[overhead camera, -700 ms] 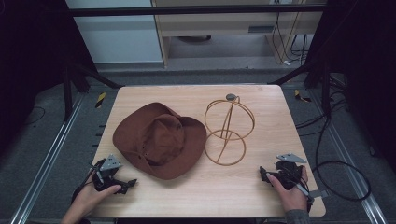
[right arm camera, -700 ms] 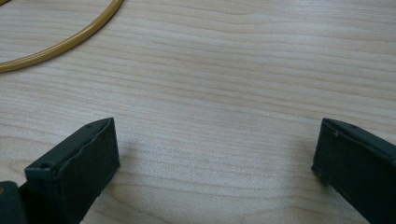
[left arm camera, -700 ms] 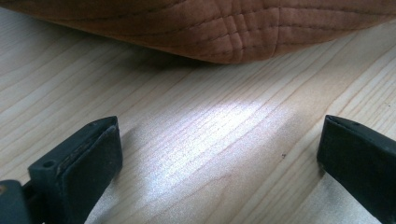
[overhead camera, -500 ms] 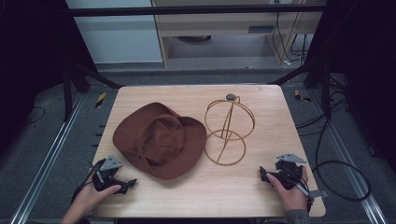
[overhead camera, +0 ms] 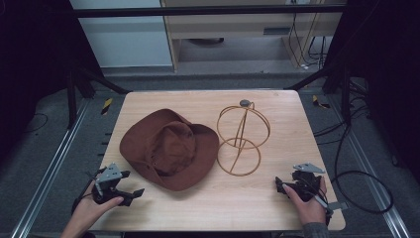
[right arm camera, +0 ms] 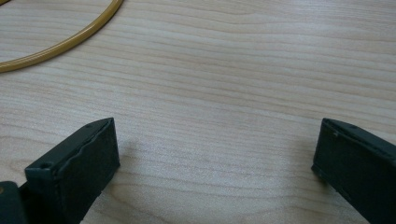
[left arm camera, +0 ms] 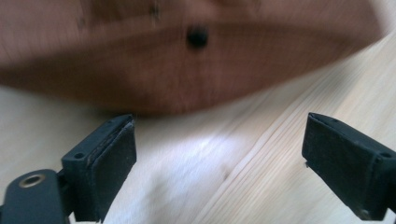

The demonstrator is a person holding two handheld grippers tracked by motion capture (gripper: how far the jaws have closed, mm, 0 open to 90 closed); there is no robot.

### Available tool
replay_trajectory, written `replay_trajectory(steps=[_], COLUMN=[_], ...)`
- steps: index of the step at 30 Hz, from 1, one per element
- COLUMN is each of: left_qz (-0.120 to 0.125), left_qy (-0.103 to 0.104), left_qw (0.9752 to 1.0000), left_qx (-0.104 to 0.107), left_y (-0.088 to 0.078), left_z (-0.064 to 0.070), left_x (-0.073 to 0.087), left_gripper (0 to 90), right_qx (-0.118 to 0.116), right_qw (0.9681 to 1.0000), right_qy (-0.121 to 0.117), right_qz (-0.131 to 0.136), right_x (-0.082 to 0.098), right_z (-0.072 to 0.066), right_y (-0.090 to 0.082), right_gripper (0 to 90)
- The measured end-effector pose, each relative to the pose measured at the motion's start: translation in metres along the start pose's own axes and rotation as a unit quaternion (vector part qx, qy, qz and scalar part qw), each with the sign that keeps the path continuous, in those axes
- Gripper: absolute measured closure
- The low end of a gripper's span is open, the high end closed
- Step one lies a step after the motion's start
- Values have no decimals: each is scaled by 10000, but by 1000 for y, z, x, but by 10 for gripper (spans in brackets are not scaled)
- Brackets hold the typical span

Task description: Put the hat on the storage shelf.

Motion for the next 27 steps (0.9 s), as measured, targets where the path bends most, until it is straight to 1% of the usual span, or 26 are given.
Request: replay_trajectory(steps=[2,4,5,6,8,9,11,12,13,15,18,19,20,21,22,25,26,27], left_qz=[201,298,272,221,175,144,68,68,-52,-169,-182,-216,-216,-323,-323,-423,-522,-571], left_qy=[8,13,62,112,83,100,107,107,218,312,322,353,353,462,462,546,569,574], left_qw=[9998,9996,9996,9997,9998,9998,9999,9999,9997,9993,9993,9991,9991,9984,9984,9976,9970,9967], left_qx=[-12,-14,1,-28,-64,-72,8,8,-8,-74,4,-12,-12,-36,-36,-7,29,24], left_y=[-10,-18,-20,-22,-23,-22,-20,-20,-17,-13,-7,-4,-4,1,1,10,16,20], left_z=[2,3,4,3,0,-1,-4,-4,-8,-11,-13,-14,-14,-14,-14,-14,-15,-16], left_x=[-10,-20,-25,-29,-40,-46,-59,-59,-74,-87,-105,-111,-111,-121,-121,-135,-142,-145], left_gripper=[99,96,93,91,91,88,84,80,81,80,76,75,75,73,72,69,68,68], right_qx=[-1,-3,2,-3,0,-2,1,1,-1,1,-6,-9,-9,-8,-8,-8,-9,-8], right_qw=[10000,10000,10000,10000,10000,10000,10000,10000,10000,10000,10000,10000,10000,10000,10000,10000,10000,10000], right_qy=[9,3,-7,5,8,2,5,5,2,5,7,10,8,6,6,10,10,9], right_qz=[-4,-2,2,-3,-4,-1,-2,-2,1,0,5,6,6,6,6,4,5,5], right_x=[0,0,0,0,0,0,0,0,0,0,0,0,0,0,0,0,0,0], right_z=[0,0,0,0,0,0,0,0,0,0,0,0,0,0,0,0,0,0], right_y=[0,0,0,0,0,0,0,0,0,0,0,0,0,0,0,0,0,0], right_gripper=[5,5,5,5,4,5,5,5,5,5,5,5,5,5,5,5,5,5])
Point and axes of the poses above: each handheld gripper's, and its own axes: y roughly forward along the jaws, x roughly out of its underside, z roughly to its right, the point moved 5 cm from there along y, roughly forward along the jaws, and after that the axes turned 12 degrees about x, right-handed, at the moved point
